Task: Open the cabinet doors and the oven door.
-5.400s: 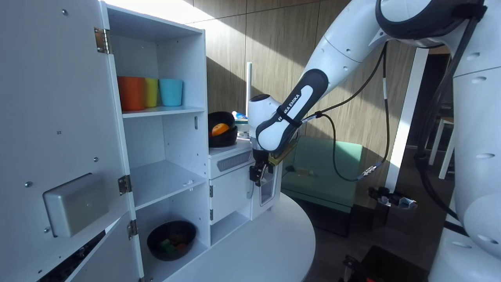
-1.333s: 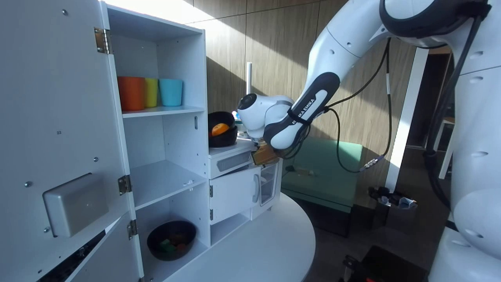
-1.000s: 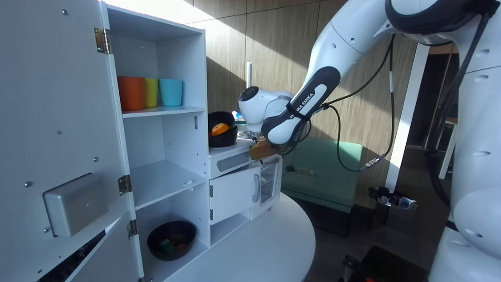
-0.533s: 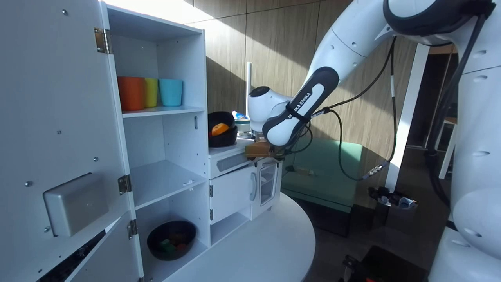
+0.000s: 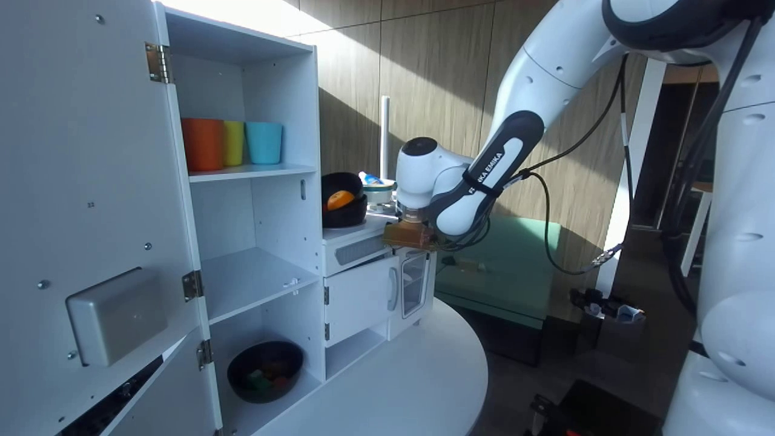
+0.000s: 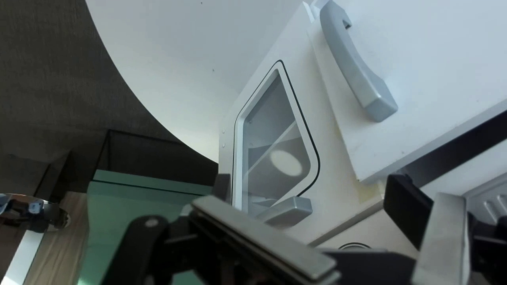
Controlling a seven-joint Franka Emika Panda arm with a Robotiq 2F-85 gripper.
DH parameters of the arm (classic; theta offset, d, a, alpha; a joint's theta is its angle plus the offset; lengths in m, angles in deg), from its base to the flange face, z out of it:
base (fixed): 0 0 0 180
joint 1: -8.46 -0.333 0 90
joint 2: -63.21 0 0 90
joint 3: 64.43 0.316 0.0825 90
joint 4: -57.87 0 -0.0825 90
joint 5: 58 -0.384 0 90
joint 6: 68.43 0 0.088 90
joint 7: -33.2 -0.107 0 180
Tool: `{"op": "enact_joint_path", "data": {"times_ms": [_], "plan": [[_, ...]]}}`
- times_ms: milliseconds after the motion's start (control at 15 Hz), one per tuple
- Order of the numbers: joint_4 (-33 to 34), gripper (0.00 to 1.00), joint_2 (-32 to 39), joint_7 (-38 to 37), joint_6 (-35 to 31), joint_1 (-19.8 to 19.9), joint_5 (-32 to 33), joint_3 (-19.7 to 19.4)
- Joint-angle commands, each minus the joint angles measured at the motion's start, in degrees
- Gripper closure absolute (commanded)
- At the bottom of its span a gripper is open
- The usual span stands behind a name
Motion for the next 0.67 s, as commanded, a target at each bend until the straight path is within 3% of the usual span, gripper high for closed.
{"op": "enact_joint_path", "data": {"times_ms": [0,600], "plan": [[-0.6,0.00,-2.1,-3.9,-2.9,-0.1,3.2,-0.7],[0.7,0.00,1.6,-5.7,-4.6,-0.1,2.4,-0.4]]}}
